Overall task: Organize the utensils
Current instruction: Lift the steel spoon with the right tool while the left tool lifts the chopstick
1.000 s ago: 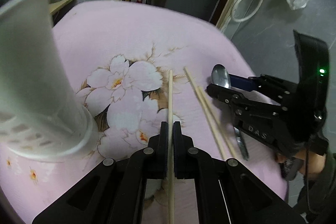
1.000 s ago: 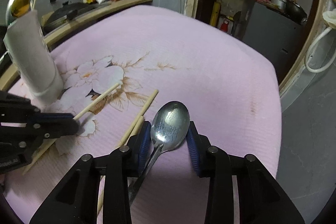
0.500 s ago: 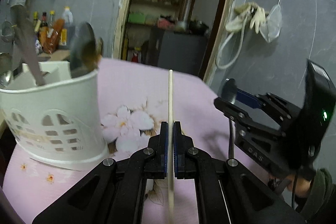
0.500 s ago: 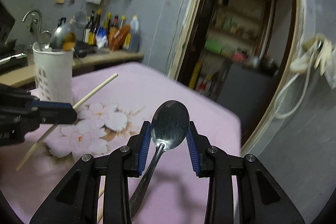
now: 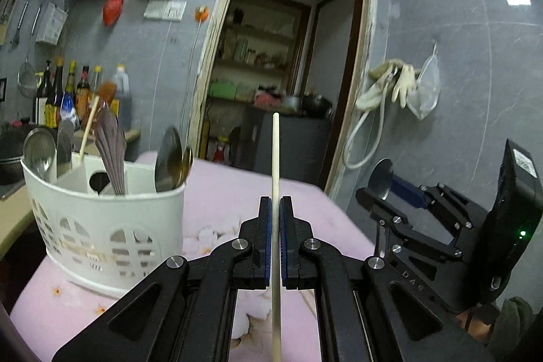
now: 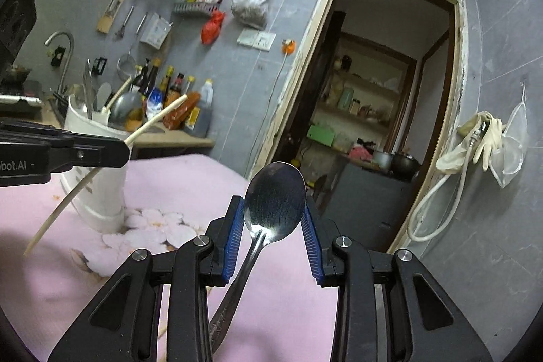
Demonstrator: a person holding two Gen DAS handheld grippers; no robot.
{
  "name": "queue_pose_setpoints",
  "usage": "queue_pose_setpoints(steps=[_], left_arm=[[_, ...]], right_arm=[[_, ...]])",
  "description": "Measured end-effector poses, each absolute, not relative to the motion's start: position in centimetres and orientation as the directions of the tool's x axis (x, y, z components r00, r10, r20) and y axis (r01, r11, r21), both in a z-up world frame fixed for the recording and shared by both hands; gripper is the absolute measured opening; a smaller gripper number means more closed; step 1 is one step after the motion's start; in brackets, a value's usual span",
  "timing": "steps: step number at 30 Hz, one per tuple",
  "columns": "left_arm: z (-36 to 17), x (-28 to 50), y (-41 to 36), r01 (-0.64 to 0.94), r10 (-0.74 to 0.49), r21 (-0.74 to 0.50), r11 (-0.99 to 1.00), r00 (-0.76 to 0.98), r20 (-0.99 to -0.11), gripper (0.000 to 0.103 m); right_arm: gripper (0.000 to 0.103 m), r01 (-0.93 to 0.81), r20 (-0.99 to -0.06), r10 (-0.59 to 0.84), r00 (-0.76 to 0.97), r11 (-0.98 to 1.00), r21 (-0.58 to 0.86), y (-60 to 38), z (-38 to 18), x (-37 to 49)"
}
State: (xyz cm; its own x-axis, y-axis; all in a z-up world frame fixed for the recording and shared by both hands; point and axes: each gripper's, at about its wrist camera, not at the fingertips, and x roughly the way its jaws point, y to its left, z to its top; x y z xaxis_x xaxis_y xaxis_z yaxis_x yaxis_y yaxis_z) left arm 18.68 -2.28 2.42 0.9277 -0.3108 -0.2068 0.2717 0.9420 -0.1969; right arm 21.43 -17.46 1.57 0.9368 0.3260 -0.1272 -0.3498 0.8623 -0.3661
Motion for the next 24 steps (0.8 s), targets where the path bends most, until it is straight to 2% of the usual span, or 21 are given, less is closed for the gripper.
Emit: queue_pose_setpoints(steps=[9,24], left_arm=[[7.0,16.1,0.2,0.265,-0.282,-0.185,0.946,0.957,-0.073,0.002],[11.9,16.1,11.9,0.103,-0.097,-0.24,0.965,0.995,0.038,0.002]], right_arm=[[0.031,-0.368,-0.027,0.383,0.923,0.861,-0.351,-16.1,5.0,20.0],[0.031,-0.511,0.131,0.552,0.823,0.822,-0.253,-9.7,11.0,20.0]])
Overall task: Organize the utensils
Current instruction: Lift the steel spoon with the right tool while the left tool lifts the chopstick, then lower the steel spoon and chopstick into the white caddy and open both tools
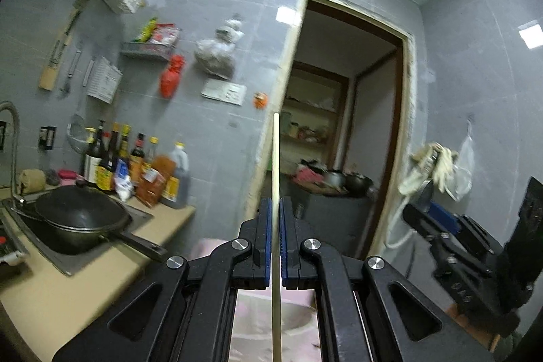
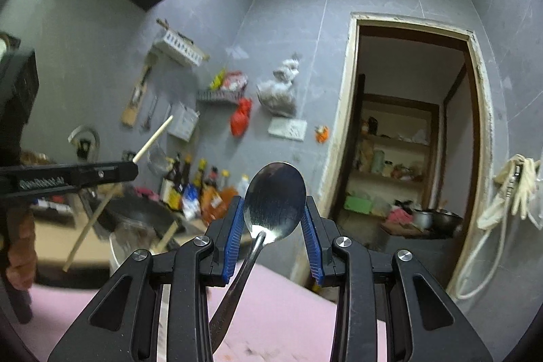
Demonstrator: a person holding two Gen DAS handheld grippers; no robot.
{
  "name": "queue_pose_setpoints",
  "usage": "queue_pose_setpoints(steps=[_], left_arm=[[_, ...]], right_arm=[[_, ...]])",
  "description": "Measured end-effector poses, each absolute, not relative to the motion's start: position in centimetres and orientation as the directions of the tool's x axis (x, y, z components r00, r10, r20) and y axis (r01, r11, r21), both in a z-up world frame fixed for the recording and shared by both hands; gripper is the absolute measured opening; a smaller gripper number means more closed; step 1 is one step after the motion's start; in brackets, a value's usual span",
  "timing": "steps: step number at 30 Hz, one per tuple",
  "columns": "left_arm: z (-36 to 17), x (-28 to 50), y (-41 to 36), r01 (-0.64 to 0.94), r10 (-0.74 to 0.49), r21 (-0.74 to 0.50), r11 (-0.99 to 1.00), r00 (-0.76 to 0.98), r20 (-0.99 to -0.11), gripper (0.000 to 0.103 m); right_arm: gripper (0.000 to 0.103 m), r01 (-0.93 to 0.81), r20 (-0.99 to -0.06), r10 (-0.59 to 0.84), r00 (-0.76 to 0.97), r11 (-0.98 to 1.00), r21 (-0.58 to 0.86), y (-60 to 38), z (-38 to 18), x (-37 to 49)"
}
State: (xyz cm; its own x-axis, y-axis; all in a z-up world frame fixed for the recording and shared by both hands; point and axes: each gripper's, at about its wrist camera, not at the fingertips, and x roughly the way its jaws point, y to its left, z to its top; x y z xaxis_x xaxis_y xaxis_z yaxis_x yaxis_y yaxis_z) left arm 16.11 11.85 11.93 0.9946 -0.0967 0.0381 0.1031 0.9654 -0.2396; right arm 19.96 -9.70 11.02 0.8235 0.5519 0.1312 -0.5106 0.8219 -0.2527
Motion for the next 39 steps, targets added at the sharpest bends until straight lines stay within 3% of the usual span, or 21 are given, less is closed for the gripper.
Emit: queue_pose_setpoints(steps=[7,14,24,39], left_arm=[[11.6,18.6,18.4,0.1,-0.075,-0.408,0.908,0.994,0.075,0.002],[9.9,21.0,20.6,0.049,-0.017,-0.449,0.892,0.997,0.075,0.002],[6.8,22.8,19.8,-0.047,0.079,-0.412,0.91,0.995,0.061,0.002],[5.6,22.6,18.5,-0.028,0.034,-0.333,0.942,0.999,0.011,0.003]], right_arm=[[0.031,-0.557,0.187,0.577,0.795,0.817,-0.151,-7.0,11.8,21.6],[0.031,-0.557,0.192,0.567,0.801,0.823,-0.107,-5.2,10.1,23.9],[0.031,-0.572,0.121,0.581,0.805,0.814,-0.1,-3.1,8.6,27.2],[0.032,-0.6,0.025,0.61,0.792,0.785,-0.154,-1.8,6.7,27.5]])
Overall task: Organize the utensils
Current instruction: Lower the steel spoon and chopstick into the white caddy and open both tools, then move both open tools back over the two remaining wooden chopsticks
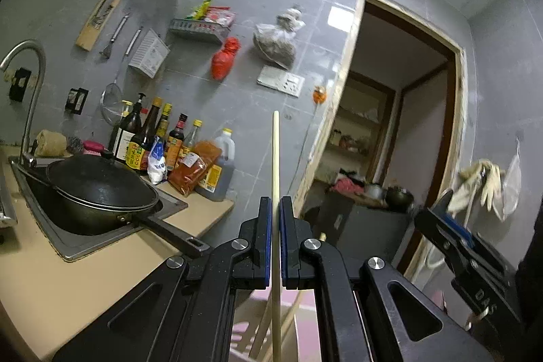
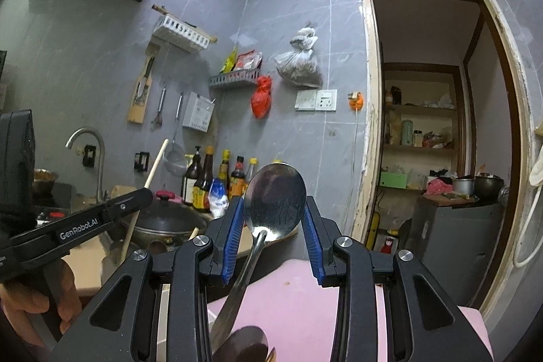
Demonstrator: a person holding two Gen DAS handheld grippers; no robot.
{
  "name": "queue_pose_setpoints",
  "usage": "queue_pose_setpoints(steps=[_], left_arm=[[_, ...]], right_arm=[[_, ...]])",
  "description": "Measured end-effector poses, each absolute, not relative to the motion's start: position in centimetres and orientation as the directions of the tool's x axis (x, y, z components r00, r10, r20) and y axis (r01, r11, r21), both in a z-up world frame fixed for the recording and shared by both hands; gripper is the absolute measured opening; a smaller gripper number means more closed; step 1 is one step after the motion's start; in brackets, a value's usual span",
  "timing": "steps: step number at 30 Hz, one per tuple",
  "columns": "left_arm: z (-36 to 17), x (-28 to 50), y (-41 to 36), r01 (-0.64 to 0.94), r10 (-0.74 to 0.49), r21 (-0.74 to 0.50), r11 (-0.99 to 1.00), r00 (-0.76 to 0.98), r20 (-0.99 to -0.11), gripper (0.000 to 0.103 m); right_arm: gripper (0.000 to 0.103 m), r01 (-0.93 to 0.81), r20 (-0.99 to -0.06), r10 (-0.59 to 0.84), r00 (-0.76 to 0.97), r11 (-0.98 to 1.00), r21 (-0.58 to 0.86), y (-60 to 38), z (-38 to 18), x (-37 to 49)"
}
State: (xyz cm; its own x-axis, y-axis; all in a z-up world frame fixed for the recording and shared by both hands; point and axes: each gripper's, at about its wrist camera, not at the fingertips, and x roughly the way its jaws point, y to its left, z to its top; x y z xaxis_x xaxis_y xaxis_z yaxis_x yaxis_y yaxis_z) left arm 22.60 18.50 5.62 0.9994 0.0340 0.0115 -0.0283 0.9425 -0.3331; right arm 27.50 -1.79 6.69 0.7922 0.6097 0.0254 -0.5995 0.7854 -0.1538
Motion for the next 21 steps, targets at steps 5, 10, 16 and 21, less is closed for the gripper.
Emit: queue_pose_setpoints(steps=[5,10,16,21], left_arm=[[5.1,22.5,18.1,-0.002,-0.011,-0.3,0.954,0.999,-0.044,0.005],[5.0,22.0,18.3,0.022,-0.044,-0.314,0.949,0.997,-0.063,0.026],[6.3,20.7,18.0,0.009,-0.037,-0.314,0.949,0.996,-0.081,0.048],[7.8,19.4,16.5,-0.027,-0.002,-0.264,0.964,0.994,-0.109,0.071]], right_arm=[[0.033,-0.613,0.004,0.621,0.784,0.775,-0.155,-1.9,6.5,27.4],[0.039,-0.624,-0.005,0.63,0.777,0.768,-0.146,-2.1,6.7,27.1],[0.051,-0.608,0.012,0.615,0.789,0.782,-0.137,-3.1,7.4,26.3],[0.066,-0.576,0.007,0.581,0.814,0.809,-0.121,-5.3,8.1,25.3]])
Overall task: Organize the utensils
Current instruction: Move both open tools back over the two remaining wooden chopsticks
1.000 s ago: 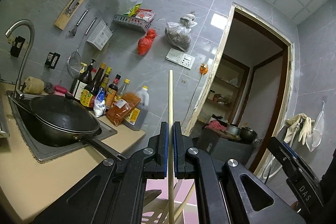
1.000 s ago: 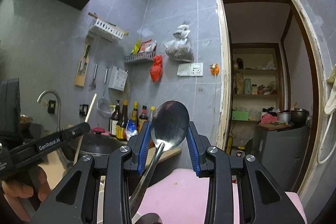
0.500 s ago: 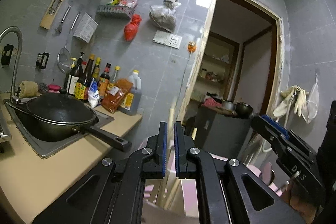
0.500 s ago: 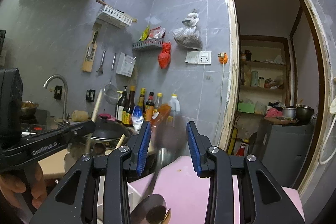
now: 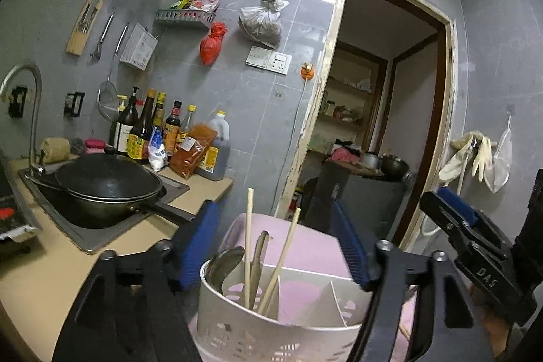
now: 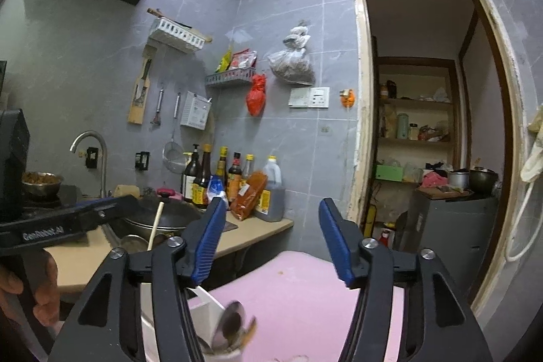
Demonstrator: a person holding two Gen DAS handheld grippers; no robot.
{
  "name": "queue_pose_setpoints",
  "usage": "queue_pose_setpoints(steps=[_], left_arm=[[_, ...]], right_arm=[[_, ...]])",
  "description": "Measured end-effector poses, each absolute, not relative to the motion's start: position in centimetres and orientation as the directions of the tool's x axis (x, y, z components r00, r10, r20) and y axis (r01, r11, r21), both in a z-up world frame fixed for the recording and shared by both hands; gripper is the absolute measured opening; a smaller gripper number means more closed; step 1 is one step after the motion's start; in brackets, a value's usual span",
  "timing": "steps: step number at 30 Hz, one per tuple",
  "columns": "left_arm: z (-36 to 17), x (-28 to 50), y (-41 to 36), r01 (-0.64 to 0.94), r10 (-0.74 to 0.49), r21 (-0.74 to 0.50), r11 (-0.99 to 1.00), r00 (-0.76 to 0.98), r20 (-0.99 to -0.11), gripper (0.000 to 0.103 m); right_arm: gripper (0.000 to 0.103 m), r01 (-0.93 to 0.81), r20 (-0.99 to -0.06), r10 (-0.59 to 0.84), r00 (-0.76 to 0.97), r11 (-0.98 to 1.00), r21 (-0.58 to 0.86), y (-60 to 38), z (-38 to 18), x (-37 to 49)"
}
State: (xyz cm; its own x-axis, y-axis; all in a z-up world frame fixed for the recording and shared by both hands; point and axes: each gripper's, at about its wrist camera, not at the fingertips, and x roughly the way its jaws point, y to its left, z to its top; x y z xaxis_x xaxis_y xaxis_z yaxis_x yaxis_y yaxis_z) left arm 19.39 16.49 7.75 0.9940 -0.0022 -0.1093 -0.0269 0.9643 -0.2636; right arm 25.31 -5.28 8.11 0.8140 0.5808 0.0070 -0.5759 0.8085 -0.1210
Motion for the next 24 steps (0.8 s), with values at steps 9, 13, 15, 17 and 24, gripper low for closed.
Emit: queue_pose_setpoints(steps=[9,13,15,17,24], left_arm=[[8.0,16.6,12.3,-0.054,0.029,-0.185,0.981,0.99,-0.137,0.094],[7.3,15.8,10.2,-0.016,-0.015,-0.172,0.985,0.984,-0.177,0.094],[6.8,15.5,9.2,0.009,-0.043,-0.169,0.986,0.98,-0.196,0.094],[6.3,15.2,8.0,0.031,-0.067,-0.166,0.986,0.973,-0.219,0.094],[3.7,15.5,3.6,0.129,-0.175,-0.158,0.979,0.931,-0.32,0.094]], right_arm=[[0.1,-0.517,-0.046,0.515,0.856,0.852,-0.08,-11.2,8.3,23.5],[0.103,-0.484,-0.098,0.476,0.874,0.873,-0.068,-14.2,7.5,22.8],[0.103,-0.465,-0.13,0.454,0.881,0.883,-0.067,-15.5,6.9,22.5],[0.103,-0.446,-0.172,0.431,0.886,0.893,-0.065,-16.9,6.3,22.4],[0.103,-0.407,-0.356,0.363,0.861,0.912,-0.055,-21.4,3.1,21.9]])
